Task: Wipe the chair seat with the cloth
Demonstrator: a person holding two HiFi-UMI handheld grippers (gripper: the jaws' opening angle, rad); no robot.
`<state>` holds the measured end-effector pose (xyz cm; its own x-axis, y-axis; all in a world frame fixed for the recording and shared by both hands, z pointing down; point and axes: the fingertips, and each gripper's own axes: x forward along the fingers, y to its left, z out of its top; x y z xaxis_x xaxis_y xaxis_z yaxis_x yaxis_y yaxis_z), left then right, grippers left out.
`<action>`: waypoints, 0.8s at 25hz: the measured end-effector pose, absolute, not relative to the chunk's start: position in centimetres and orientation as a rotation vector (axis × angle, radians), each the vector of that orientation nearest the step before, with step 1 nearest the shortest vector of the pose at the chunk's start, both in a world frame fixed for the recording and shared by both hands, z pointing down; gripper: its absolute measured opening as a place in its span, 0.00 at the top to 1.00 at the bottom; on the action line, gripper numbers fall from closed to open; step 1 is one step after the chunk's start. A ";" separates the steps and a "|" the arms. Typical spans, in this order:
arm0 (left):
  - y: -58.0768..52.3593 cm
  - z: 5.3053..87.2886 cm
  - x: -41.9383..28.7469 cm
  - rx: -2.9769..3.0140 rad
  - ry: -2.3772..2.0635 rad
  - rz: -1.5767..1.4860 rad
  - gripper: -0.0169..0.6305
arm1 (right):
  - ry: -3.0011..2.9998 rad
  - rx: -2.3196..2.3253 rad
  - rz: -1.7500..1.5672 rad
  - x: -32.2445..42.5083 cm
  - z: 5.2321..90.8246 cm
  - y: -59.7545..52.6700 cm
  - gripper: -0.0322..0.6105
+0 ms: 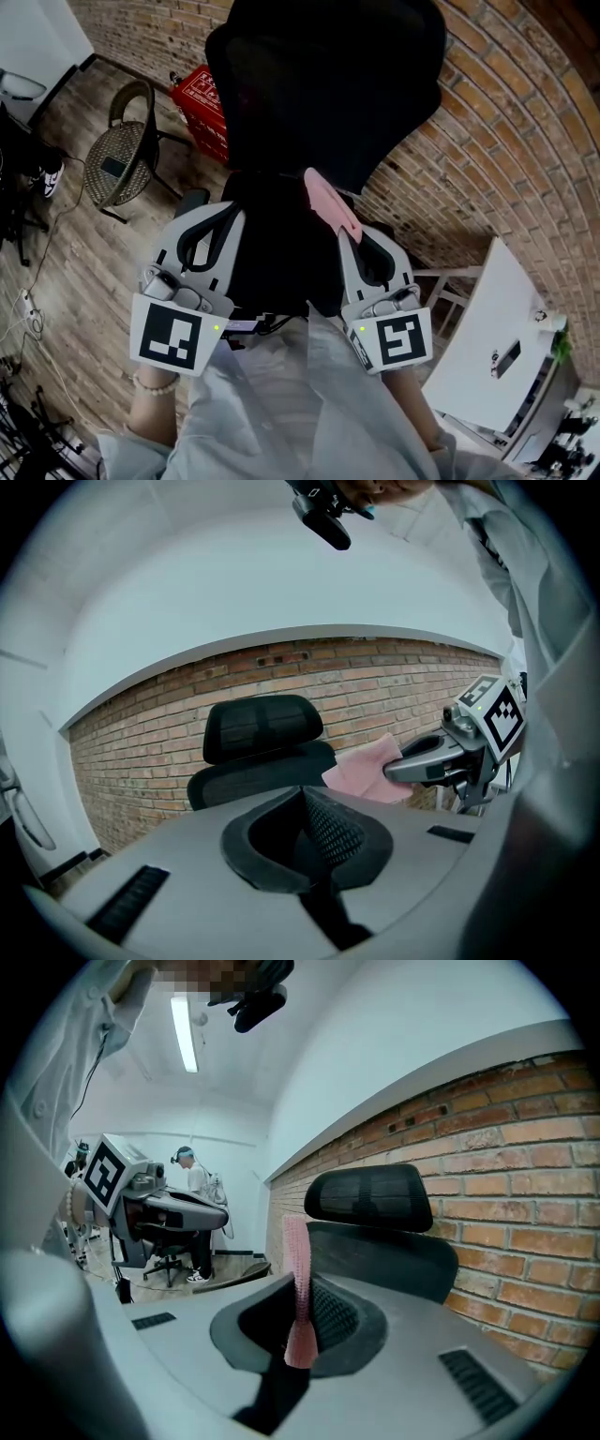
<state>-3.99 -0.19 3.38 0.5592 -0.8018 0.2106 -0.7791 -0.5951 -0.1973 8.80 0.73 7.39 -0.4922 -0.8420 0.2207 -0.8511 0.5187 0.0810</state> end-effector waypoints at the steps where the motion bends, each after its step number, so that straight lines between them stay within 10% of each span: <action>1: -0.2 3.4 -4.0 -2.701 1.370 -0.429 0.95 | -2.527 1.433 0.054 8.8 7.4 0.7 0.86; 20: 0.1 3.6 -3.7 -2.713 1.365 -0.417 0.95 | -2.515 1.423 0.063 8.5 7.7 1.4 0.86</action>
<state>-3.75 0.10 3.59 0.5670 -0.7974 0.2067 -0.7769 -0.6010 -0.1877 8.53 1.36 7.67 -0.4917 -0.8378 0.2373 -0.8486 0.5222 0.0851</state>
